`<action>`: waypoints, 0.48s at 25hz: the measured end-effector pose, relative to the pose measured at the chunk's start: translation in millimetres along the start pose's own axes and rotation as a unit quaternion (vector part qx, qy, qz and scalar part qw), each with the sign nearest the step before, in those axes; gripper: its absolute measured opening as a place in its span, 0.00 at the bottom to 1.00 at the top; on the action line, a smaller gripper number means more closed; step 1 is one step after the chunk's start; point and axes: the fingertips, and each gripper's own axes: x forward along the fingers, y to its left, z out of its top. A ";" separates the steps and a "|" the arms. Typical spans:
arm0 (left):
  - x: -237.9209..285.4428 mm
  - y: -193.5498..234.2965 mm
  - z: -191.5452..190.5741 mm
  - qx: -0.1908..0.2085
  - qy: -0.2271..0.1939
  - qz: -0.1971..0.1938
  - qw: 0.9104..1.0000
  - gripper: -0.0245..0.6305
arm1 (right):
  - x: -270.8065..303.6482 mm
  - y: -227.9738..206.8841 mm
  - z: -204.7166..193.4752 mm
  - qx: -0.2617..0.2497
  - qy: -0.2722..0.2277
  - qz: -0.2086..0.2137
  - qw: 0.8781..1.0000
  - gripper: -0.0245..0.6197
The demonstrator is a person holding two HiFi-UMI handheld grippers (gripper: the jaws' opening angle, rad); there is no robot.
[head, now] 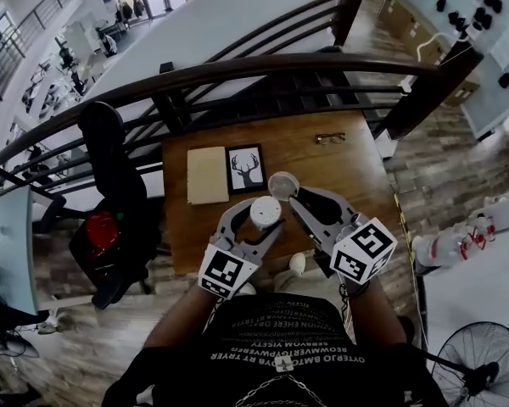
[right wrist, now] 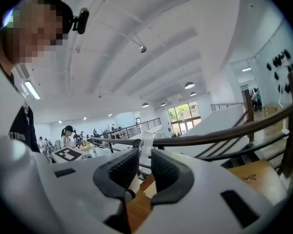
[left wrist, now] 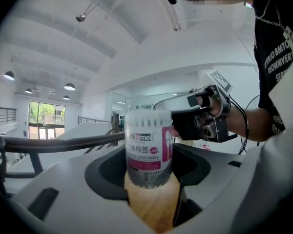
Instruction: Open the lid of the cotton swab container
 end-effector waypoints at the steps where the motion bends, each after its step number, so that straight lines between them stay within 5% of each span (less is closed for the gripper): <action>1: 2.6 2.5 -0.5 -0.002 0.002 0.003 1.000 0.45 | 2.6 -5.4 -0.9 0.023 0.000 0.005 1.000 0.17; 6: 20.6 11.9 -4.1 -0.014 0.009 0.017 1.000 0.45 | 12.6 -39.9 -9.5 0.104 0.005 0.017 0.994 0.23; 12: 44.3 33.8 3.7 -0.026 0.004 0.059 0.998 0.45 | 16.2 -80.5 -9.3 0.071 0.016 -0.006 0.997 0.31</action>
